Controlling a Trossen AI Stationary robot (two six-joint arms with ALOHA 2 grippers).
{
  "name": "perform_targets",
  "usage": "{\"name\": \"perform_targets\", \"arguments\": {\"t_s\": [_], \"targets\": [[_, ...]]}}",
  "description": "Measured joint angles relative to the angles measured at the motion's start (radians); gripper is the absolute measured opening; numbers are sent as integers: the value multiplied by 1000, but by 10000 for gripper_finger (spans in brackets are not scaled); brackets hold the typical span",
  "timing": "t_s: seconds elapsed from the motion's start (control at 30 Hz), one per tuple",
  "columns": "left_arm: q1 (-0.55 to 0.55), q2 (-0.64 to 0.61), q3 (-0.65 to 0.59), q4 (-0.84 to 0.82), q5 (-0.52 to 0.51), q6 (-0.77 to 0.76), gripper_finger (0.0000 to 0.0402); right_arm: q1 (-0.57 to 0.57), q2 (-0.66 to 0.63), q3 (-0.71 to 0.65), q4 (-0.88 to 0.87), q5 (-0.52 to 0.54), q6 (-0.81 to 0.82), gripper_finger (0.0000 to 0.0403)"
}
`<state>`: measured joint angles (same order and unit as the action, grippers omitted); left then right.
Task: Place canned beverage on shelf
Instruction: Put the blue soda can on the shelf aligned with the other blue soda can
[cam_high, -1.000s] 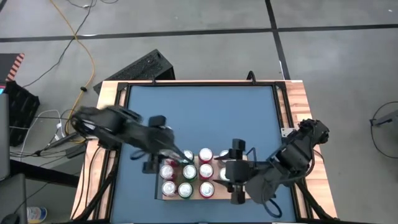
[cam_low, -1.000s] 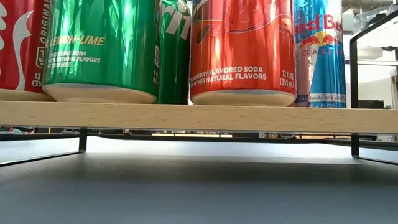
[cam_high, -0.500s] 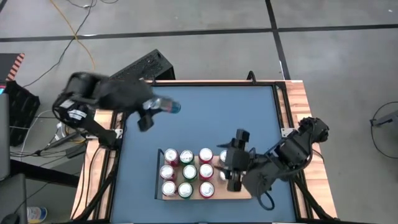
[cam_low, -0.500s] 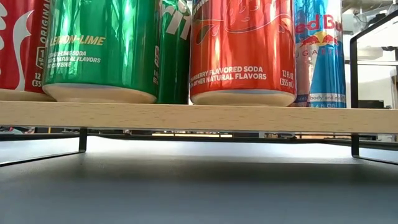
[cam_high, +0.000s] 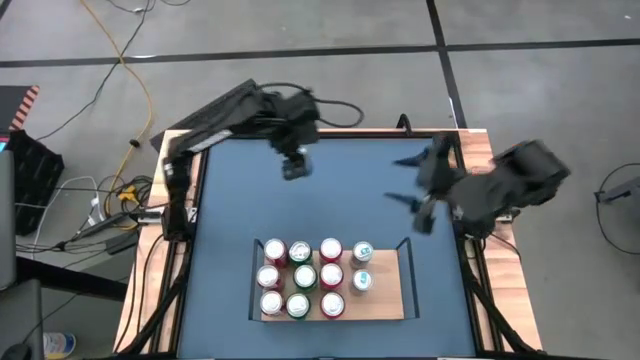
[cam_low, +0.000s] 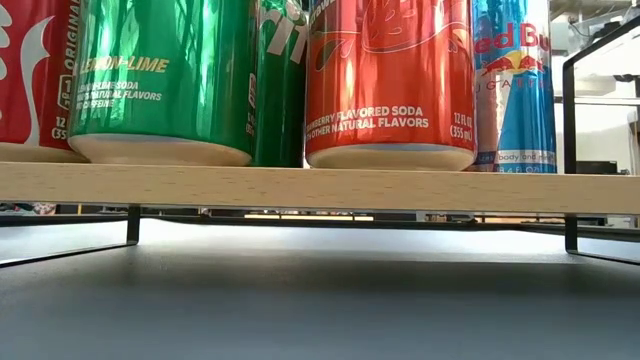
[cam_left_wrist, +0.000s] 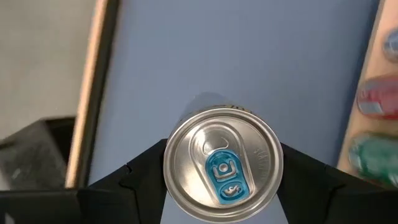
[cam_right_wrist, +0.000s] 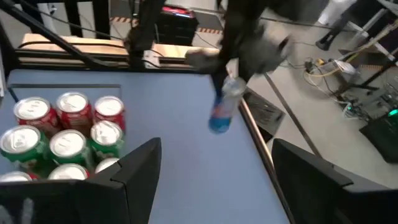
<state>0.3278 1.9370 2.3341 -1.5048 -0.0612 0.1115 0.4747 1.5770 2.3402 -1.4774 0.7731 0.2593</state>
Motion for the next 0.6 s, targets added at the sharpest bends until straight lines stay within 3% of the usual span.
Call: {"name": "perform_targets", "arguments": {"t_s": [0.33, 0.6], "targets": [[-3, 244, 0, 127, 28, 68, 226, -19, -173, -8, -93, -3, -29, 295], [-28, 311, 0, 184, 55, 30, 226, -19, -237, -8, -94, -3, -146, 295]]}}
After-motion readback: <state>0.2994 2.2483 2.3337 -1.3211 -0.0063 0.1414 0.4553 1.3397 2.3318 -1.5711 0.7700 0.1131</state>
